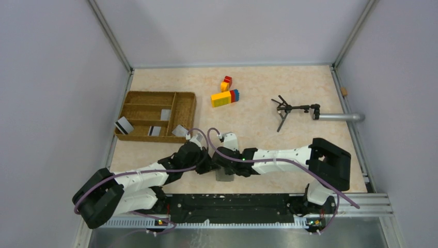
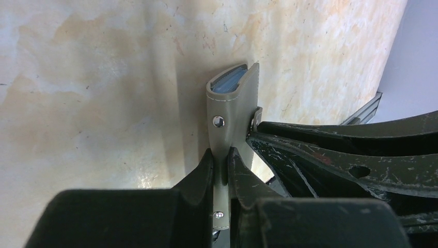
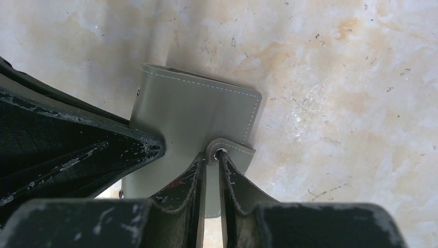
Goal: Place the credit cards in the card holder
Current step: Close the card holder at the center of the board.
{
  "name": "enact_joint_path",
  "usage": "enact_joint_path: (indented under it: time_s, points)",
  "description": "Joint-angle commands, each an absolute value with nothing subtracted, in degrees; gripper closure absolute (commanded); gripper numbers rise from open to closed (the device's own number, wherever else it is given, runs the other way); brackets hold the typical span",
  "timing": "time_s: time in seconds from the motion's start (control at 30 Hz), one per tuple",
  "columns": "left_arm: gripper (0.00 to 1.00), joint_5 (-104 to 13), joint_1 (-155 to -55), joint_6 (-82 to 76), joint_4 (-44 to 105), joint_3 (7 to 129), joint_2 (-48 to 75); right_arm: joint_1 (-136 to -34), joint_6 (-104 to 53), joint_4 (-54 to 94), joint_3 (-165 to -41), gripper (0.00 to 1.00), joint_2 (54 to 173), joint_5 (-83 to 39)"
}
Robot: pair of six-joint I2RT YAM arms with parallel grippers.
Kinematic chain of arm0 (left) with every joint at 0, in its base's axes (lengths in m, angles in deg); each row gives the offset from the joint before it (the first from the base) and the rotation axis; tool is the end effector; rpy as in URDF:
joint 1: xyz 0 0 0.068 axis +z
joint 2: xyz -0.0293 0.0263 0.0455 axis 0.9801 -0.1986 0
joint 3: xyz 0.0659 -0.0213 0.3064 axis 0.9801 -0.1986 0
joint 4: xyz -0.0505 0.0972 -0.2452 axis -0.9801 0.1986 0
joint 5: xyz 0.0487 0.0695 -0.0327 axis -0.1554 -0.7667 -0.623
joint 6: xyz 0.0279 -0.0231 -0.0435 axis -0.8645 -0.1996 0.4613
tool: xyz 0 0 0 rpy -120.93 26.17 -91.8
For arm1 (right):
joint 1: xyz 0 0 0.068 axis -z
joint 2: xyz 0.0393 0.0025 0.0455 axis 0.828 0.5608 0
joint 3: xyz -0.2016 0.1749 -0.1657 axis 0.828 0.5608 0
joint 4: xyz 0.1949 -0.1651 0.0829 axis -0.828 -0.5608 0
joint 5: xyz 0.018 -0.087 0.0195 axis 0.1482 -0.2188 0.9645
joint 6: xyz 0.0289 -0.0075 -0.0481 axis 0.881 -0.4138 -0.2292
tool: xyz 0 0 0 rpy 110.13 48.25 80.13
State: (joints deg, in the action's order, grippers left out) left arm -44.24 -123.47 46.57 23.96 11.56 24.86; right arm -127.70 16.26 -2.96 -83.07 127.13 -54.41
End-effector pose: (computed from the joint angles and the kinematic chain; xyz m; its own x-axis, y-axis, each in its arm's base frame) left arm 0.1271 -0.1361 0.1704 -0.9054 -0.3191 -0.2801 -0.0133 0.6807 -0.7324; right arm 0.1183 0.3075 0.2101 -0.7848 -0.2081 -0.5837 -0.3259 0.9398 0.1031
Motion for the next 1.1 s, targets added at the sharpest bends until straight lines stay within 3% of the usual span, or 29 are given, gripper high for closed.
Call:
enact_joint_path:
  time_s: [0.0, 0.3, 0.7, 0.97, 1.07]
  points:
    - [1.0, -45.3, -123.3, 45.2, 24.7, 11.9, 24.1, -127.3, 16.3, -2.5, -84.1, 0.89, 126.1, -56.3]
    - [1.0, -45.0, -123.3, 45.2, 24.6, 12.0, 23.8, -127.3, 17.6, -2.0, -82.4, 1.0, 123.9, -56.1]
    - [1.0, -45.3, -123.3, 45.2, 24.8, 11.8, 24.5, -127.3, 19.7, -0.3, -76.8, 1.0, 117.8, -57.7]
    - [1.0, -45.2, -123.3, 45.3, 24.9, 11.8, 24.4, -127.3, 22.8, -5.9, -77.9, 1.0, 120.0, -59.8]
    - [1.0, -45.2, -123.3, 45.2, 25.0, 11.9, 24.4, -127.3, 24.0, -7.7, -78.8, 0.92, 120.7, -60.9]
